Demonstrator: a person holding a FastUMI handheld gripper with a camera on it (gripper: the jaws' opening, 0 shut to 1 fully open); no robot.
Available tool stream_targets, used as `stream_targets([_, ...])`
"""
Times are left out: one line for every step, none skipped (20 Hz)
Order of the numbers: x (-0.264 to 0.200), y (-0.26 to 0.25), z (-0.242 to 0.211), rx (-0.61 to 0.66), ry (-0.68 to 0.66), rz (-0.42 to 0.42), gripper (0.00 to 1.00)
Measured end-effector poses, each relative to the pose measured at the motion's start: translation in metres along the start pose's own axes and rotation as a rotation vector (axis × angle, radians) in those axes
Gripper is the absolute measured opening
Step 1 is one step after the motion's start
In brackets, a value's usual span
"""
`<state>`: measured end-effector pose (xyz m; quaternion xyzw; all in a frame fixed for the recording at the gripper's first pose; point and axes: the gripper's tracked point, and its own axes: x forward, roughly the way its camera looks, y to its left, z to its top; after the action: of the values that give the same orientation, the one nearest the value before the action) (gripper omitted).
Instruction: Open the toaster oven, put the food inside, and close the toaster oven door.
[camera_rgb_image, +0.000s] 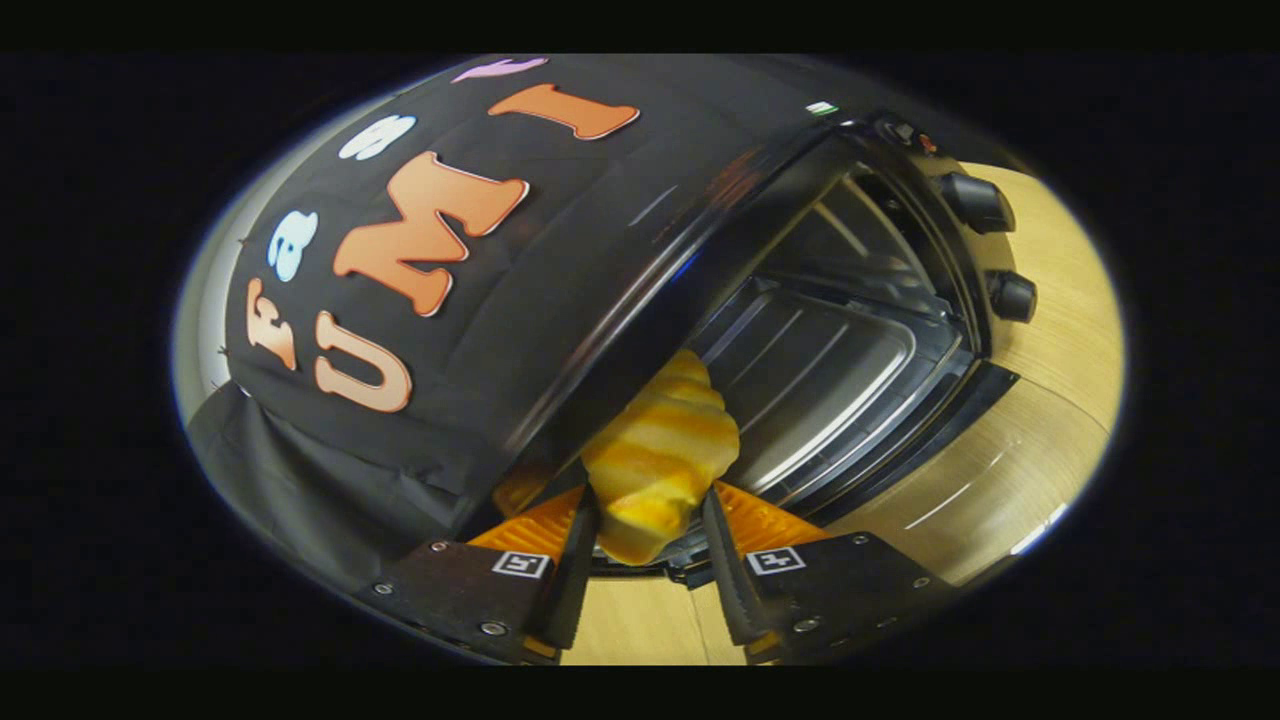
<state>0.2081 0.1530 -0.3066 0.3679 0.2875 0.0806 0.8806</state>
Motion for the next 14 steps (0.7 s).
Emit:
stream_targets([-0.001,0.002,0.0,-0.009,-0.005,0.007,0.58])
stream_targets([0.0,0.004,0.0,-0.025,-0.016,0.01,0.59])
stream_targets([-0.001,0.005,0.001,-0.041,-0.028,0.014,0.59])
stream_targets([0.0,0.006,0.0,-0.053,-0.036,0.012,0.6])
stream_targets([0.0,0.006,0.0,-0.065,-0.044,0.009,0.63])
stream_targets([-0.002,0.005,0.001,-0.076,-0.051,0.002,0.64])
stream_targets([-0.003,0.003,0.002,-0.085,-0.057,-0.006,0.66])
stream_targets([-0.004,0.002,0.003,-0.093,-0.06,-0.007,0.67])
stream_targets([-0.005,0.002,0.003,-0.096,-0.063,-0.01,0.69])
stream_targets([-0.006,0.001,0.004,-0.097,-0.064,-0.013,0.7])
stream_targets([-0.005,0.002,0.002,-0.095,-0.063,-0.015,0.71])
stream_targets([-0.007,0.002,0.003,-0.097,-0.066,-0.017,0.71])
stream_targets([-0.011,0.002,0.002,-0.101,-0.068,-0.014,0.72])
stream_targets([-0.01,0.001,0.0,-0.103,-0.071,-0.013,0.74])
